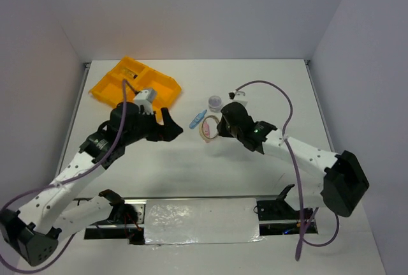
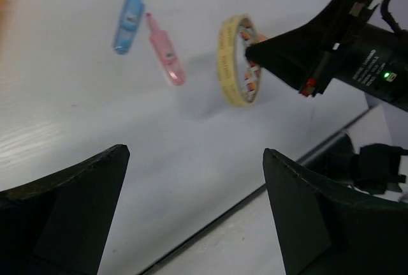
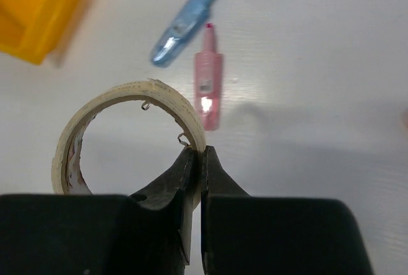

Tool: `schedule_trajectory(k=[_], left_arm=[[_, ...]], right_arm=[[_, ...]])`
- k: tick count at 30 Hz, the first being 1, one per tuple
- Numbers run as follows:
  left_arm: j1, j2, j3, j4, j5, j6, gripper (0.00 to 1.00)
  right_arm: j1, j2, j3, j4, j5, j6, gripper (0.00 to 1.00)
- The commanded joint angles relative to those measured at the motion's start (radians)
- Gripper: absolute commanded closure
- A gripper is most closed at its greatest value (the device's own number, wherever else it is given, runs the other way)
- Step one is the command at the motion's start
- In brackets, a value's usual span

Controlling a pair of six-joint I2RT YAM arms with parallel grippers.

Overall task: Sort the stationery into containers
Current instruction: Pick up the stationery from the center of the board, then place the stationery in the storage box.

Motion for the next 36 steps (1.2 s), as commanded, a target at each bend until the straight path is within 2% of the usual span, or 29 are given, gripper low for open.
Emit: schedule_trajectory(k=[1, 3, 6, 7, 11, 14, 16, 17, 19, 21, 23, 24, 25, 26, 29, 32, 35, 36], left_arm=[[-0.118, 0.090, 0.082, 0.155, 0.062, -0.066, 0.01], [-0.158, 0.157, 0.111, 0.187, 0.102, -0.068, 0.01], [-0.262, 0.211, 0.154, 0.151, -0.011, -0.065, 0.02], [-0.275, 0.216, 0.156, 0.151, -0.054, -0.065, 0.02], [-0.289, 0.238, 0.134, 0.216, -0.007, -0.080, 0.05], [-0.298, 0.251, 0.128, 0.259, 0.015, -0.083, 0.12], [-0.302, 0.259, 0.139, 0.263, 0.015, -0.083, 0.26], [-0.302, 0.267, 0.142, 0.260, 0.013, -0.082, 0.38], [-0.302, 0.268, 0.154, 0.256, 0.010, -0.077, 0.48], [-0.302, 0.267, 0.157, 0.260, 0.004, -0.069, 0.53], [-0.302, 0.264, 0.160, 0.267, 0.004, -0.060, 0.53], [-0.302, 0.261, 0.157, 0.282, 0.006, -0.059, 0.62], [-0.304, 0.255, 0.153, 0.287, 0.003, -0.057, 0.79], [-0.302, 0.253, 0.152, 0.292, 0.000, -0.057, 0.86], [-0.302, 0.245, 0.153, 0.284, -0.045, -0.056, 1.00], [-0.304, 0.222, 0.142, 0.267, -0.103, -0.054, 1.00], [-0.302, 0.199, 0.140, 0.237, -0.158, -0.043, 1.00], [-0.302, 0.198, 0.152, 0.221, -0.202, -0.039, 1.00]], right_arm=[[0.085, -0.090, 0.031, -0.045, 0.083, 0.020, 1.00], [0.122, -0.142, 0.051, -0.068, 0.102, 0.020, 1.00], [0.163, -0.213, 0.060, -0.071, 0.104, 0.018, 1.00], [0.170, -0.246, 0.057, -0.064, 0.093, 0.017, 1.00], [0.177, -0.302, 0.047, -0.032, 0.037, 0.001, 0.99], [0.186, -0.306, 0.056, -0.039, 0.018, -0.005, 0.99], [0.188, -0.311, 0.051, -0.035, 0.014, -0.006, 0.99], [0.190, -0.313, 0.045, -0.025, 0.009, -0.006, 0.99], [0.191, -0.317, 0.037, -0.022, 0.001, -0.003, 0.99], [0.191, -0.320, 0.030, -0.009, -0.025, 0.000, 0.99], [0.191, -0.329, 0.019, 0.008, -0.038, 0.004, 0.99], [0.193, -0.332, 0.018, 0.011, -0.052, 0.006, 0.99], [0.193, -0.340, 0.013, 0.019, -0.057, 0.007, 0.99], [0.193, -0.345, 0.008, 0.024, -0.065, 0.007, 0.99], [0.193, -0.368, -0.007, 0.050, -0.085, 0.001, 0.97], [0.191, -0.394, -0.006, 0.050, -0.088, -0.011, 0.93], [0.186, -0.418, 0.001, 0.042, -0.080, -0.016, 0.52], [0.182, -0.428, 0.002, 0.031, -0.063, -0.016, 0.30]])
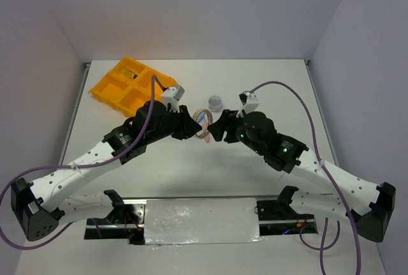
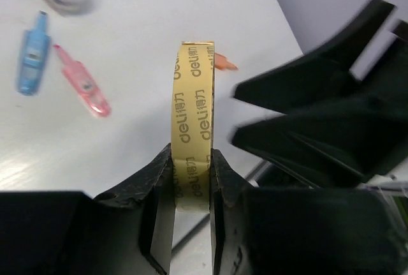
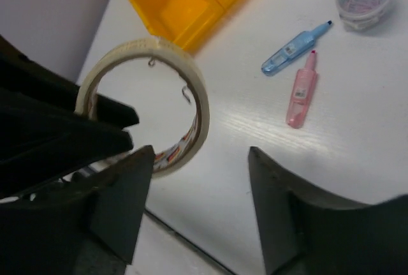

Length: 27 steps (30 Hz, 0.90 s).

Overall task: Sort the stationery into containers
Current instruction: Place the stationery in the storage box.

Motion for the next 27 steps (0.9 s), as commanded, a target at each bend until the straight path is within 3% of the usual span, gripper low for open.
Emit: schedule_trajectory(k=[1, 3, 7, 10, 11, 12, 14, 17, 21, 27], left_arm=[[0.008, -0.040, 0.043, -0.023, -0.156, 0.041, 1.00], [0.009, -0.041, 0.075, -0.086, -0.219, 0.044, 1.00], [0.084, 0.032, 0.181, -0.271, -0.420, 0.069, 1.00], [0.346, 0.127, 0.245, -0.353, -0.391, 0.081, 1.00], [0.508, 0.155, 0.256, -0.357, -0.362, 0.077, 1.00], [0.581, 0.181, 0.279, -0.354, -0.303, 0.066, 1.00], [0.722, 0.271, 0.314, -0.348, -0.311, 0.046, 1.00], [0.848, 0.443, 0.444, -0.341, -0.322, 0.002, 1.00], [0.953, 0.621, 0.535, -0.220, -0.175, -0.037, 0.98], [1.026, 0.827, 0.676, -0.210, -0.150, -0.035, 0.91]], right_arm=[[-0.005, -0.054, 0.017, 0.031, -0.003, -0.016, 0.24], [-0.017, -0.069, 0.019, 0.008, 0.023, -0.017, 0.14], [-0.063, -0.114, 0.005, -0.101, 0.133, -0.029, 0.12], [-0.111, -0.171, -0.039, -0.109, 0.118, -0.043, 0.11], [-0.134, -0.183, -0.053, -0.103, 0.083, -0.048, 0.11], [-0.138, -0.207, -0.066, -0.095, 0.065, -0.054, 0.11], [-0.145, -0.221, -0.095, -0.086, 0.035, -0.058, 0.11], [-0.148, -0.235, -0.119, -0.087, 0.009, -0.069, 0.11], [-0.149, -0.244, -0.155, -0.086, -0.032, -0.091, 0.11], [-0.149, -0.287, -0.204, -0.076, -0.066, -0.105, 0.11]])
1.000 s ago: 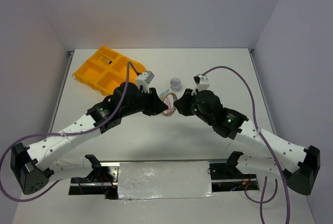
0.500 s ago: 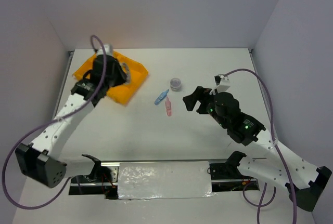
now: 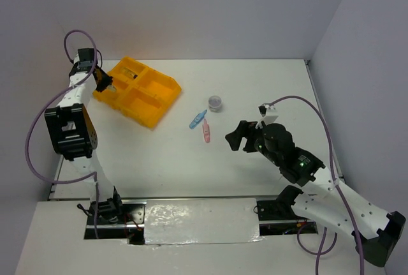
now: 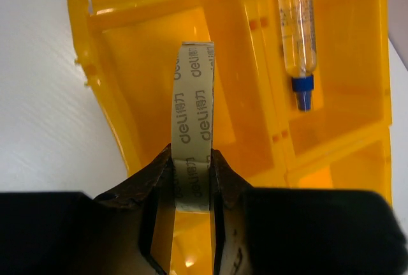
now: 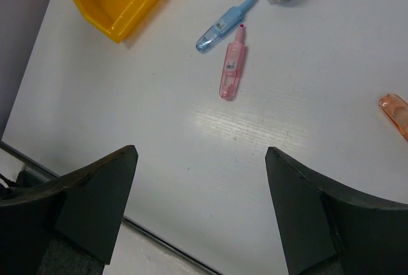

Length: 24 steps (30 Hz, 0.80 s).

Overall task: Sort the stationery into containers
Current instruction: Place the stationery in the storage box, then pick up the stationery from the center of the board.

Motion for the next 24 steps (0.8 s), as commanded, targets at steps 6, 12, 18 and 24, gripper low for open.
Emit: schedule_trajectory(k=[6, 12, 18, 24], left_arm=[[0.040, 0.087, 0.096, 0.068, 0.072, -0.018, 0.70], [0.045, 0.081, 0.080, 0.063, 0.095, -0.027, 0.19], [0.057, -0.029, 0.085, 0.060, 0.113, -0.025, 0.08], [0.029, -0.207, 0.152, -0.018, 0.110, 0.028, 0.06]], right_arm=[[-0.005, -0.049, 0.003, 0.022, -0.037, -0.032, 0.11], [-0.005, -0.034, 0.018, 0.037, -0.044, -0.029, 0.11], [-0.005, -0.017, 0.009, 0.051, -0.055, -0.027, 0.11], [-0.005, 0.063, 0.016, 0.074, -0.040, -0.050, 0.10]])
